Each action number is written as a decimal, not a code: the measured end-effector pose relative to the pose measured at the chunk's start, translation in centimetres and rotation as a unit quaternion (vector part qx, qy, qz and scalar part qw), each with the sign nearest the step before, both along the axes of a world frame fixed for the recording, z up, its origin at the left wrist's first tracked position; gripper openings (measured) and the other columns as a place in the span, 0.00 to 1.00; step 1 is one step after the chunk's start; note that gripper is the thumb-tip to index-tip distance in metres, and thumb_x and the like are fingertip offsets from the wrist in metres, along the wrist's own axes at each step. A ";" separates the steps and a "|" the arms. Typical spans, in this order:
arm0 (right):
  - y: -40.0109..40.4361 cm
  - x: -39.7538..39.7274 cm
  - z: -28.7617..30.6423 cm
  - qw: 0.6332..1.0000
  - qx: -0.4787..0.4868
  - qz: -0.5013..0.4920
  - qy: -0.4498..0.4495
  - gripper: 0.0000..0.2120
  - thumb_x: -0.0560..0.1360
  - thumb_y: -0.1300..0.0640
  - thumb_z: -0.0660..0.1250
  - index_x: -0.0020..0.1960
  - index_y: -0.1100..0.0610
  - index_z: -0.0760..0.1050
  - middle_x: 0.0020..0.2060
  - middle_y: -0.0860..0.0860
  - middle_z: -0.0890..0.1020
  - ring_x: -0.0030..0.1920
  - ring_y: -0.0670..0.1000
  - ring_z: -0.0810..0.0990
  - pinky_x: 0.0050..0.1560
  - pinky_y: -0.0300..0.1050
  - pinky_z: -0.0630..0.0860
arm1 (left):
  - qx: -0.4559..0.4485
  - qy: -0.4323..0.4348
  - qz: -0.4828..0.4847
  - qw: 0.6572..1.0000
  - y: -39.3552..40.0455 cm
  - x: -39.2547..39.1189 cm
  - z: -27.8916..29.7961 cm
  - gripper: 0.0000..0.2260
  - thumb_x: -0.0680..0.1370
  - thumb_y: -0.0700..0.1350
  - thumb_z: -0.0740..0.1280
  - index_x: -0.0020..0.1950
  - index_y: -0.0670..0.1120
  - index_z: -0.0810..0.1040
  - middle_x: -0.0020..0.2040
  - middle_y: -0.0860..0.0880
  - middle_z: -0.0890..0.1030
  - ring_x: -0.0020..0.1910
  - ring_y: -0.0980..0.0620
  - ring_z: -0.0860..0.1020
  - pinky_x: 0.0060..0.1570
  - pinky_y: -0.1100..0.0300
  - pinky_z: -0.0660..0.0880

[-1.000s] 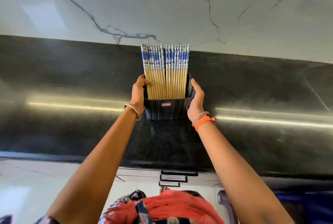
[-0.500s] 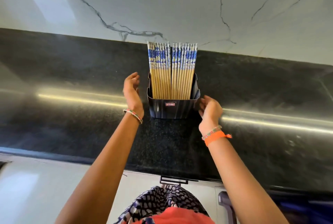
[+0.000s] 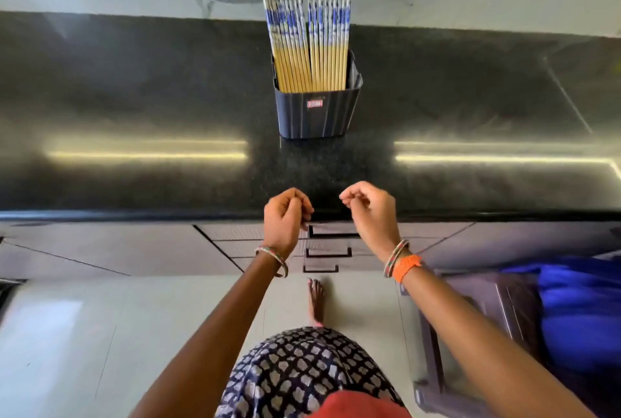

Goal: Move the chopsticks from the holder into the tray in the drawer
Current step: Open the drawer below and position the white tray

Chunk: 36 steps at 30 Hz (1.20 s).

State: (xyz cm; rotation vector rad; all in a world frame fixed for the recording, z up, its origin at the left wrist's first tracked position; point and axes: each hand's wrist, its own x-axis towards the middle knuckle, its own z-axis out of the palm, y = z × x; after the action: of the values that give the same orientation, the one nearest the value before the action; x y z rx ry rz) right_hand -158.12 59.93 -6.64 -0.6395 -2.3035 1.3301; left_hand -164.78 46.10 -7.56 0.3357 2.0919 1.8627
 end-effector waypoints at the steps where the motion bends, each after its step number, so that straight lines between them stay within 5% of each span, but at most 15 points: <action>1: -0.6 0.8 -0.6 0.996 0.080 0.034 -0.003 0.13 0.66 0.71 0.58 0.37 0.60 0.79 0.35 0.52 0.81 0.37 0.47 0.79 0.41 0.36 0.74 | -0.041 0.030 -0.018 0.999 0.0 0.5 -0.4 0.12 0.73 0.35 0.55 0.34 0.40 0.76 0.30 0.47 0.77 0.29 0.53 0.74 0.30 0.55 0.73; 4: -1.4 2.2 -1.9 0.956 0.273 0.102 -0.032 0.12 0.67 0.66 0.56 0.37 0.60 0.79 0.35 0.54 0.81 0.39 0.54 0.78 0.41 0.44 0.73 | -0.148 0.175 -0.059 0.972 0.7 0.6 -0.4 0.11 0.74 0.33 0.58 0.39 0.39 0.79 0.36 0.43 0.81 0.34 0.51 0.77 0.38 0.56 0.75; 6: -2.1 3.0 -3.5 0.935 0.314 0.149 -0.067 0.14 0.67 0.62 0.54 0.37 0.61 0.79 0.34 0.56 0.81 0.38 0.58 0.79 0.37 0.46 0.75 | -0.192 0.260 -0.131 0.937 0.7 1.0 -1.2 0.12 0.73 0.38 0.57 0.39 0.39 0.79 0.38 0.42 0.82 0.35 0.46 0.79 0.38 0.55 0.75; 8: -2.5 3.5 -6.5 0.910 0.302 0.201 -0.202 0.18 0.68 0.60 0.53 0.47 0.62 0.80 0.42 0.60 0.83 0.46 0.61 0.81 0.45 0.49 0.78 | -0.238 0.308 -0.228 0.893 -0.1 2.3 -3.4 0.16 0.72 0.43 0.53 0.42 0.39 0.79 0.41 0.40 0.82 0.39 0.41 0.81 0.38 0.53 0.77; 10: -2.0 3.6 -9.0 0.867 0.308 0.227 -0.318 0.26 0.70 0.58 0.52 0.65 0.65 0.72 0.60 0.64 0.77 0.60 0.63 0.76 0.63 0.52 0.72 | -0.286 0.276 -0.289 0.871 -0.8 3.5 -5.2 0.18 0.72 0.41 0.54 0.53 0.39 0.79 0.53 0.37 0.82 0.51 0.39 0.80 0.50 0.51 0.77; 13: -0.3 2.7 -9.7 0.824 0.326 0.230 -0.402 0.24 0.77 0.57 0.55 0.71 0.65 0.63 0.69 0.63 0.69 0.68 0.62 0.69 0.70 0.51 0.64 | -0.355 0.158 -0.277 0.879 0.3 3.4 -6.6 0.23 0.75 0.33 0.56 0.71 0.42 0.65 0.71 0.41 0.68 0.70 0.42 0.68 0.70 0.55 0.63; 17: -0.1 1.1 -8.8 0.857 0.238 0.164 -0.427 0.15 0.79 0.60 0.58 0.64 0.60 0.71 0.62 0.60 0.76 0.61 0.60 0.76 0.61 0.48 0.72 | -0.462 0.137 -0.321 0.815 2.3 2.9 -7.8 0.20 0.79 0.38 0.58 0.71 0.44 0.65 0.71 0.42 0.69 0.68 0.42 0.69 0.69 0.51 0.66; 21: -0.8 1.8 -9.2 0.857 0.260 0.139 -0.423 0.16 0.79 0.65 0.55 0.66 0.63 0.68 0.64 0.62 0.72 0.64 0.62 0.72 0.64 0.51 0.70 | -0.510 0.165 -0.316 0.783 2.8 3.4 -8.2 0.20 0.78 0.38 0.61 0.70 0.40 0.64 0.69 0.40 0.70 0.68 0.42 0.69 0.66 0.52 0.67; 26: -1.7 3.7 -10.0 0.860 0.308 0.125 -0.387 0.15 0.79 0.66 0.54 0.64 0.64 0.69 0.62 0.63 0.74 0.63 0.63 0.74 0.62 0.53 0.71 | -0.508 0.180 -0.283 0.793 1.8 6.1 -8.6 0.21 0.76 0.44 0.66 0.68 0.42 0.67 0.66 0.41 0.73 0.64 0.43 0.73 0.64 0.51 0.72; 32: -2.5 5.1 -9.9 0.872 0.296 0.108 -0.375 0.12 0.78 0.67 0.55 0.57 0.64 0.75 0.55 0.61 0.80 0.57 0.62 0.79 0.55 0.52 0.76 | -0.512 0.171 -0.266 0.799 -0.6 10.0 -9.3 0.22 0.77 0.43 0.63 0.70 0.43 0.64 0.73 0.44 0.65 0.68 0.41 0.70 0.64 0.46 0.70; 36: -3.4 6.5 -9.6 0.865 0.313 0.109 -0.376 0.11 0.79 0.64 0.58 0.56 0.63 0.77 0.54 0.60 0.82 0.56 0.61 0.80 0.54 0.51 0.77 | -0.395 0.297 -0.152 0.856 -3.3 11.3 -8.5 0.19 0.76 0.37 0.61 0.68 0.44 0.69 0.66 0.42 0.74 0.65 0.42 0.73 0.60 0.47 0.75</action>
State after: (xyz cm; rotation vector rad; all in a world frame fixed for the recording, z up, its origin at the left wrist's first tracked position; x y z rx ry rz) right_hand -151.66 56.54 -16.28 -0.7603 -3.2730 0.3058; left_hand -153.52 42.80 -16.02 1.0316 2.7578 0.6336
